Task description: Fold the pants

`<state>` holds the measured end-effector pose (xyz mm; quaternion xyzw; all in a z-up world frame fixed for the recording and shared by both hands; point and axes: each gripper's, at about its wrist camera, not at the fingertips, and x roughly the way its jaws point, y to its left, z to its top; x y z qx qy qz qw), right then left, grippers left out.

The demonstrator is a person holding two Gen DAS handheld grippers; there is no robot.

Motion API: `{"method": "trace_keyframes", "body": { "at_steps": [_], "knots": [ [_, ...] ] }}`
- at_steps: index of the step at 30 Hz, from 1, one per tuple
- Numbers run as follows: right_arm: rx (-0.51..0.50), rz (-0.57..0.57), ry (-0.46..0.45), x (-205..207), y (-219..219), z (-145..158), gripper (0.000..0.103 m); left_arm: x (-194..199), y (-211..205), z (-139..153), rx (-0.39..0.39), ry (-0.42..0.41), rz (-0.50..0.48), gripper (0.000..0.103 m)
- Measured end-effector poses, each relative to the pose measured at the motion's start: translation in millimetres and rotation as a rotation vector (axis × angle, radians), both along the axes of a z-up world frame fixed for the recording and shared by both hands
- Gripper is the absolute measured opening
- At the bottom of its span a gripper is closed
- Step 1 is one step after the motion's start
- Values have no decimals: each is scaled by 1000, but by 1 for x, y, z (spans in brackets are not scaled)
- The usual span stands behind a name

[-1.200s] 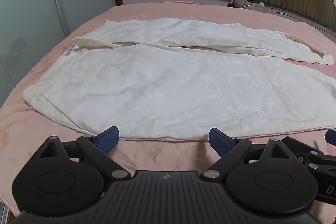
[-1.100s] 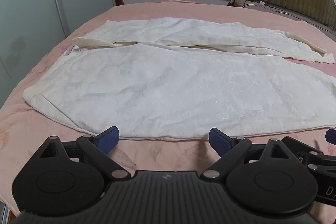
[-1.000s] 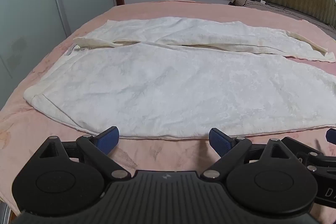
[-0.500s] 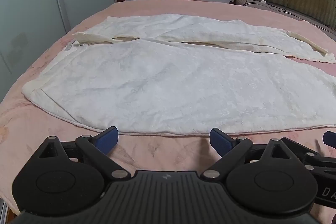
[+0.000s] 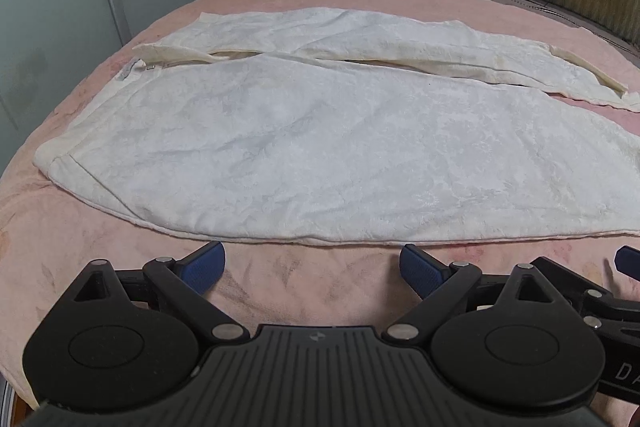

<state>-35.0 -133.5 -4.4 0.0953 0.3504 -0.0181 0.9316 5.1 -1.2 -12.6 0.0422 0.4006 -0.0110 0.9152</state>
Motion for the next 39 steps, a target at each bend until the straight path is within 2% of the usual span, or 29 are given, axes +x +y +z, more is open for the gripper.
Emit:
{"method": "trace_keyframes", "body": {
  "at_steps": [10,13,22,39],
  "knots": [
    [-3,-4,21,2,0,-2,103,-6,-2,3,-18,-53,-32,94],
    [-5,-6,24,3,0,-2,103,-8,-4,3,-2,-68,-31,95],
    [4,-17,34,4,-2,-3,103,-3,-1,-1,-38,-5,-20,95],
    [0,-12,47,6,0,-6,103,-3,-1,-1,-26,-11,-14,95]
  ]
}}
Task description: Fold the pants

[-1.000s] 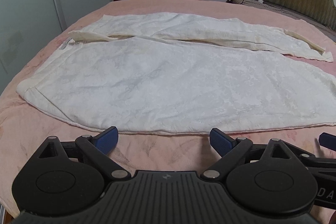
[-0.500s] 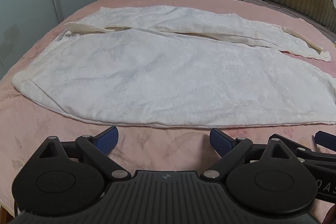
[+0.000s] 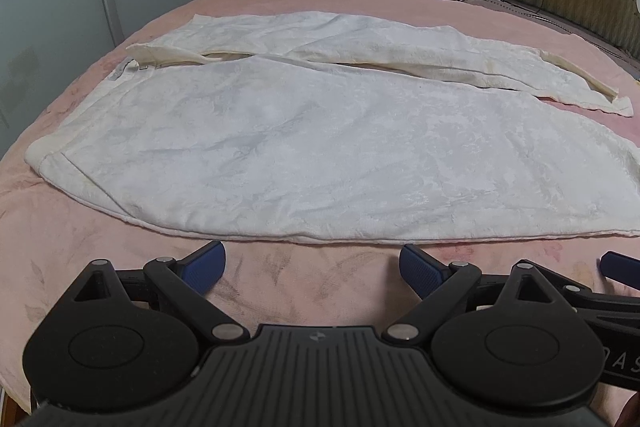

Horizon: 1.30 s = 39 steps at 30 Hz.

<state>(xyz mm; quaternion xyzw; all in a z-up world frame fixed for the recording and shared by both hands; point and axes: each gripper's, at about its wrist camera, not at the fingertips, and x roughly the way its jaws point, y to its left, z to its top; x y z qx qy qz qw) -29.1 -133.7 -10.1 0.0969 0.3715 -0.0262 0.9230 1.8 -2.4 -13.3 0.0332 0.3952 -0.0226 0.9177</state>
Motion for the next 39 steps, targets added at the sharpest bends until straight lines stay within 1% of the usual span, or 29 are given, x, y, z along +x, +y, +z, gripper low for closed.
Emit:
{"method": "trace_keyframes", "body": {
  "at_steps": [7,12,16,23,27,29,30,31,34,35,36,37,39],
  "knots": [
    [-1,9,-9,-1,0,0,103,-1,0,1,14,-7,2,95],
    [-32,16,-12,-1,4,0,103,-2,-2,2,42,-20,0,95],
    [-44,14,-9,-1,5,1,103,-2,-1,2,42,-23,3,95],
    [-42,13,-2,-1,5,1,103,-2,0,3,48,-29,10,95],
    [-29,30,-14,-3,4,2,103,-1,1,4,54,-36,7,95],
    [-11,53,-56,-5,3,7,103,0,3,7,60,-50,8,95],
    [-8,65,-93,-6,2,12,103,1,5,9,62,-62,11,95],
    [-15,76,-140,-6,1,18,103,2,7,12,64,-78,17,95],
    [-69,128,-319,0,-1,42,103,14,16,22,78,-111,46,95],
    [-93,165,-384,5,-1,49,103,20,20,25,80,-116,61,95],
    [-115,206,-429,12,0,52,103,27,23,28,80,-119,79,95],
    [-146,271,-465,22,1,56,103,34,29,31,78,-121,102,95],
    [-186,395,-483,43,6,56,103,48,39,36,76,-127,146,96]
  ]
}}
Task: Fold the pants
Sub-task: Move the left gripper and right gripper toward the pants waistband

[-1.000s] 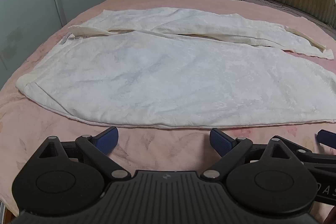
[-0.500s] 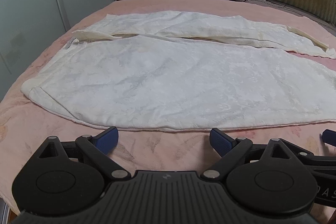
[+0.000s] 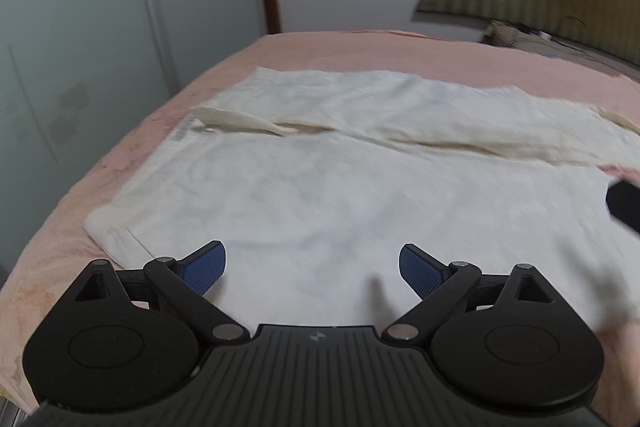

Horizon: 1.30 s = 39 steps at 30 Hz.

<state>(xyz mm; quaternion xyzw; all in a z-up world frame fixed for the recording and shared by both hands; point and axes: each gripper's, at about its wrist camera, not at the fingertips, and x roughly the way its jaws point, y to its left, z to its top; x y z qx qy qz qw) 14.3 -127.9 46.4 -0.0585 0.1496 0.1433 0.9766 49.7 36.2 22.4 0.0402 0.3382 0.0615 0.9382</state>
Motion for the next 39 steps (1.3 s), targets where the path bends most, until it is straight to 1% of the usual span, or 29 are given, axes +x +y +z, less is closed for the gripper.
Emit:
{"method": "trace_keyframes", "body": {
  "at_steps": [3,5,7,9,11,13,15,19,20,23,25,26,27,29,31,32,33,34,35,36,38,39],
  "knots": [
    [-62,55,52,38,7,-2,103,19,15,3,3,-9,65,96],
    [-78,87,75,61,9,-3,103,31,24,1,21,-15,106,96],
    [-78,74,123,85,9,-4,103,42,30,-4,50,-18,143,96],
    [-45,82,178,111,5,-8,103,51,34,-12,76,-17,166,96],
    [-18,103,198,135,1,-9,103,56,37,-21,83,-10,173,96],
    [-16,109,223,164,1,-10,103,59,37,-30,85,1,164,96],
    [-14,140,241,192,1,-9,103,61,36,-40,96,3,155,97],
    [-3,168,302,254,9,-9,103,56,32,-48,148,-62,145,101],
    [7,179,318,271,12,-11,103,55,33,-50,147,-70,149,102],
    [34,192,373,318,21,-18,98,54,34,-52,130,-74,157,102],
    [63,191,412,344,24,-26,95,55,38,-52,95,-68,161,103],
    [73,182,430,357,26,-30,91,57,41,-53,71,-65,162,103],
    [76,172,447,371,29,-34,87,58,43,-53,52,-63,163,103],
    [71,167,467,390,32,-41,85,58,45,-53,34,-62,163,103],
    [58,173,487,406,36,-47,85,59,45,-54,35,-63,162,103],
    [56,181,501,413,37,-50,77,60,45,-54,35,-64,161,103],
    [57,198,520,418,38,-54,59,59,44,-53,35,-64,161,103],
    [59,217,540,422,39,-57,52,59,45,-53,32,-65,161,103],
    [50,231,535,423,40,-59,44,59,46,-53,30,-65,161,103],
    [33,247,522,421,40,-59,33,60,46,-54,28,-66,161,103],
    [-6,280,490,412,40,-57,23,60,47,-53,28,-66,161,103],
    [-28,290,462,405,41,-56,20,61,47,-53,28,-66,161,103]
  ]
}}
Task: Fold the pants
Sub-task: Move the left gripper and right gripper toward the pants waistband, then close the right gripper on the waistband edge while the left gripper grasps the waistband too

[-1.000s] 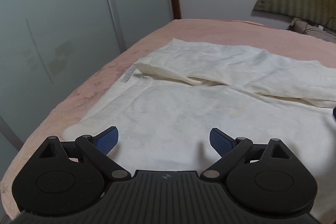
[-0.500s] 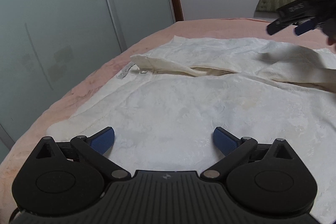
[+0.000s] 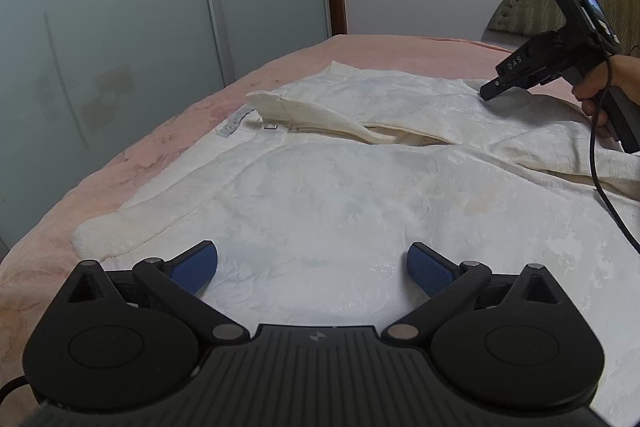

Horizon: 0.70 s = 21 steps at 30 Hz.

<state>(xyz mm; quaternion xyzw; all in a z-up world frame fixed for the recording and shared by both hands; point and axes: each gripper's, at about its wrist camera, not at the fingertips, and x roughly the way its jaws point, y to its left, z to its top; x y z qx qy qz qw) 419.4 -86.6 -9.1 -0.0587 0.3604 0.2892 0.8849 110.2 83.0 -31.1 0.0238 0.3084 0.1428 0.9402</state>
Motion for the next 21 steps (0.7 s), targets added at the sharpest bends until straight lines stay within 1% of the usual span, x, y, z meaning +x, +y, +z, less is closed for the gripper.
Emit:
{"method": "trace_keyframes", "body": {
  "at_steps": [1,3,5,8,10,12,15,17,19,21],
  "knots": [
    [-24,10,-39,-9,2,2,19,0,0,0,-1,0,0,103],
    [-90,53,-153,-35,11,10,18,-1,1,1,-10,-4,0,103],
    [-158,117,-267,-69,21,17,17,-2,6,3,-37,-13,4,101],
    [-261,233,-396,-124,35,20,14,-4,21,12,-101,-17,7,99],
    [-317,310,-456,-160,39,17,13,-2,33,24,-153,-15,-7,99],
    [-362,381,-494,-193,41,10,10,4,49,39,-227,-16,-12,99],
    [-398,426,-521,-223,40,-2,10,24,74,61,-402,-35,-12,99],
    [-389,424,-516,-230,36,-7,9,43,87,71,-515,-32,-22,99],
    [-360,411,-503,-231,29,-8,9,66,94,79,-610,-22,-37,99],
    [-334,403,-493,-231,25,-7,9,88,95,85,-656,-43,-66,100]
  ]
}}
